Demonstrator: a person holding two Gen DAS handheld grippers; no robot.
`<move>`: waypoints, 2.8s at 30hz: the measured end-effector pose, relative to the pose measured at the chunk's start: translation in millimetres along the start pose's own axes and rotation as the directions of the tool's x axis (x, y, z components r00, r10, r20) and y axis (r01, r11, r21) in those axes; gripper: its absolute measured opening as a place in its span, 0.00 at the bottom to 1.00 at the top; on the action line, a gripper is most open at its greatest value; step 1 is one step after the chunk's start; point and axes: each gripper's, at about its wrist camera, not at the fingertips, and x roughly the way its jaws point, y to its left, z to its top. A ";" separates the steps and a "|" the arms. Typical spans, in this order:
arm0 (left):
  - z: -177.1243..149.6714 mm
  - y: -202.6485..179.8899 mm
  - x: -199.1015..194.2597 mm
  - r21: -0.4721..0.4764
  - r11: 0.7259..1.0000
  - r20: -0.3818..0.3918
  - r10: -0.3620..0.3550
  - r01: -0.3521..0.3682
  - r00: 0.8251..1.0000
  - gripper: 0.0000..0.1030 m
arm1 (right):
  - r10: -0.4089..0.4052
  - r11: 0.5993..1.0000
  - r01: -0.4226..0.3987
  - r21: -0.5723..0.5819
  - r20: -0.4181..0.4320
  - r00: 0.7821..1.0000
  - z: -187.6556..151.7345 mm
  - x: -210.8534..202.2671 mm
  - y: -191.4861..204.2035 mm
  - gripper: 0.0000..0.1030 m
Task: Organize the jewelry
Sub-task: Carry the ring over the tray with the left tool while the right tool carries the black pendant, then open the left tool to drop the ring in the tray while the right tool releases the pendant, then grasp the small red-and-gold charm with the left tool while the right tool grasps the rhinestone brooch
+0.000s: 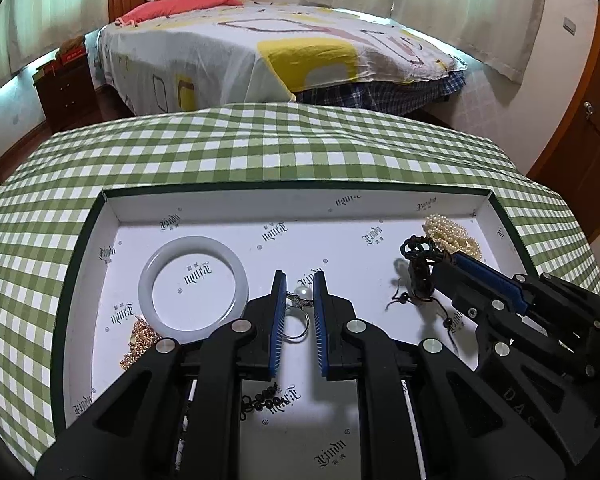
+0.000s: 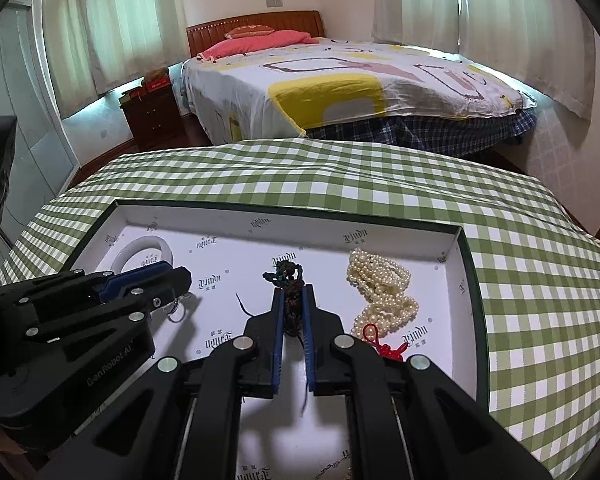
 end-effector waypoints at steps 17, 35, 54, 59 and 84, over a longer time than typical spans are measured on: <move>2.8 -0.8 0.4 -0.004 1.000 -0.010 0.000 0.000 1.000 0.30 | -0.005 1.000 0.005 0.010 0.008 1.000 0.7 -3.6 -0.3 0.35; -5.5 6.4 -53.3 -0.027 0.999 0.100 0.026 -0.023 0.995 0.65 | -0.041 0.999 0.042 -0.007 0.094 0.995 1.9 -49.1 4.8 0.46; -73.6 10.4 -169.1 -0.061 0.994 0.342 0.110 -0.095 0.933 0.67 | -0.065 0.998 0.062 0.020 0.250 0.966 -49.4 -152.5 11.9 0.51; -96.9 16.2 -178.5 -0.093 0.991 0.350 0.122 -0.095 0.929 0.67 | -0.073 0.997 0.068 0.030 0.256 0.964 -76.1 -162.1 9.7 0.51; -160.3 27.9 -147.7 -0.117 0.986 0.213 0.139 -0.116 0.967 0.67 | -0.094 0.993 0.094 0.066 0.000 0.996 -139.4 -102.9 -11.4 0.43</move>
